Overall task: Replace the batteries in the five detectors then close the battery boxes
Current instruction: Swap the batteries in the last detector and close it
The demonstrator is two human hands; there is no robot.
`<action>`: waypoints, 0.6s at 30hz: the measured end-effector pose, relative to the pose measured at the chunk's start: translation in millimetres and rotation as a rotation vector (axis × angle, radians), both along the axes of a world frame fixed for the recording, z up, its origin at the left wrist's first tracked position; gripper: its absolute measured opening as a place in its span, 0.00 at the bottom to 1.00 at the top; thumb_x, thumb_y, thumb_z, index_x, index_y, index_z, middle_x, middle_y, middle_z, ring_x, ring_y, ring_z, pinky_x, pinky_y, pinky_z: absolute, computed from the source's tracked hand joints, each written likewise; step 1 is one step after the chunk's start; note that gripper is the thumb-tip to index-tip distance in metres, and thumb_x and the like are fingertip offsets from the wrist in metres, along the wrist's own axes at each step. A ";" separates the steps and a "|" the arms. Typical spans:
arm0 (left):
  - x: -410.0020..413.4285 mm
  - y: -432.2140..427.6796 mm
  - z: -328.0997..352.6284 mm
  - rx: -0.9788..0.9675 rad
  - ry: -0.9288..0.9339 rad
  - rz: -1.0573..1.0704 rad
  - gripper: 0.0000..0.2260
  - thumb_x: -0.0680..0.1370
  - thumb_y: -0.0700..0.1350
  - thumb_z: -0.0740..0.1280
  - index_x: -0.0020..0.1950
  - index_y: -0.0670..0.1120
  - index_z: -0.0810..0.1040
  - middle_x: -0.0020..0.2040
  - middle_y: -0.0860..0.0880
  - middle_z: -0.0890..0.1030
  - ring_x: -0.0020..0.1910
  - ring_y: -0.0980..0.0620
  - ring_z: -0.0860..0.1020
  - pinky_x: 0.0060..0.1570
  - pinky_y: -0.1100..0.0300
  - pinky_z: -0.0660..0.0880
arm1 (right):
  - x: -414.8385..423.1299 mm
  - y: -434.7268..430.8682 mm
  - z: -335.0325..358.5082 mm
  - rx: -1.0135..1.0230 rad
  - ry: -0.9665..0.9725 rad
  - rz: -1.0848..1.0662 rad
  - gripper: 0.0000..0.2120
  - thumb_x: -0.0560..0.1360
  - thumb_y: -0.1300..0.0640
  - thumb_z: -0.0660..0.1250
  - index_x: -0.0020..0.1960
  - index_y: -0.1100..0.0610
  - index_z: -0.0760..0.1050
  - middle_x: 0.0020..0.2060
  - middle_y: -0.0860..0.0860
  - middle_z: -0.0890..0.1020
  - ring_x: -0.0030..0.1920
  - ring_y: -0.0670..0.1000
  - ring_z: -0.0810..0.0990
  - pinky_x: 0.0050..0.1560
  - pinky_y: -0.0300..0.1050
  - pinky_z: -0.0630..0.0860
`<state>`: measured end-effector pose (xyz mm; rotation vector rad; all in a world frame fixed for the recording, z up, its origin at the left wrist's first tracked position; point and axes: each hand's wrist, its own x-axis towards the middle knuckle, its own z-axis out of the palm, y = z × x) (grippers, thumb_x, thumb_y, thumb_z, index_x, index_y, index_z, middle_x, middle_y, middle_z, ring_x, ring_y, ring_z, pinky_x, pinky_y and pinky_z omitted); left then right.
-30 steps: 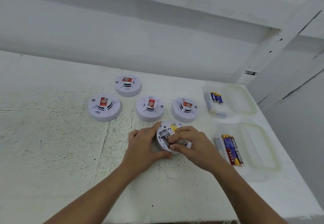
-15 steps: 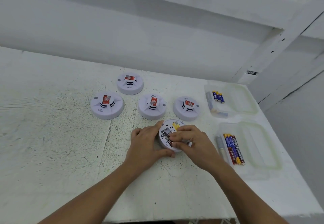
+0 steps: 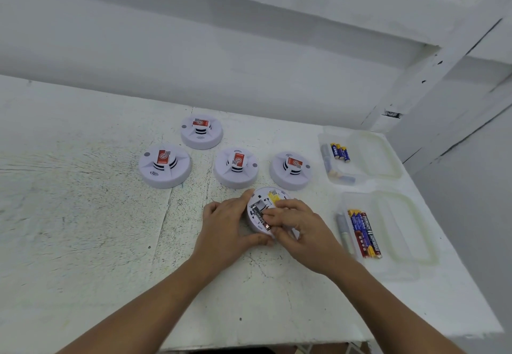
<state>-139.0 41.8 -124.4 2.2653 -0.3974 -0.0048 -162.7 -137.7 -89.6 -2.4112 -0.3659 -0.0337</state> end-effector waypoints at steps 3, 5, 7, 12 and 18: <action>0.4 -0.2 -0.4 0.002 -0.009 0.008 0.46 0.59 0.75 0.63 0.72 0.54 0.65 0.54 0.68 0.71 0.55 0.69 0.66 0.57 0.68 0.51 | -3.8 -1.8 -8.1 0.010 -0.059 0.013 0.14 0.73 0.57 0.62 0.55 0.54 0.82 0.54 0.37 0.79 0.64 0.43 0.71 0.65 0.35 0.67; 0.4 -0.8 -0.5 0.006 -0.011 0.010 0.45 0.59 0.75 0.62 0.72 0.53 0.65 0.54 0.68 0.70 0.55 0.70 0.65 0.56 0.68 0.51 | -3.7 -1.1 -9.7 0.023 -0.057 0.006 0.17 0.72 0.55 0.59 0.55 0.55 0.82 0.54 0.38 0.79 0.64 0.42 0.70 0.65 0.32 0.65; 0.6 -1.4 -1.0 0.021 -0.018 0.007 0.46 0.60 0.75 0.62 0.72 0.52 0.66 0.57 0.64 0.73 0.56 0.68 0.66 0.56 0.66 0.52 | -3.2 -0.5 -11.5 0.034 -0.069 0.004 0.18 0.72 0.55 0.58 0.55 0.56 0.82 0.54 0.39 0.78 0.64 0.41 0.69 0.66 0.29 0.63; 1.3 -3.2 -3.0 0.035 -0.016 0.011 0.44 0.61 0.75 0.62 0.72 0.52 0.67 0.60 0.60 0.76 0.56 0.67 0.67 0.57 0.65 0.52 | -1.8 -0.7 -22.6 0.040 -0.093 -0.029 0.18 0.72 0.57 0.56 0.53 0.55 0.83 0.54 0.33 0.77 0.64 0.33 0.64 0.73 0.37 0.54; 1.7 -2.2 -2.6 0.033 -0.010 0.009 0.44 0.61 0.75 0.62 0.71 0.53 0.67 0.57 0.63 0.75 0.55 0.70 0.65 0.57 0.68 0.51 | 6.1 2.7 -13.0 0.003 -0.093 -0.068 0.18 0.69 0.53 0.56 0.45 0.52 0.84 0.48 0.34 0.80 0.57 0.29 0.66 0.61 0.31 0.61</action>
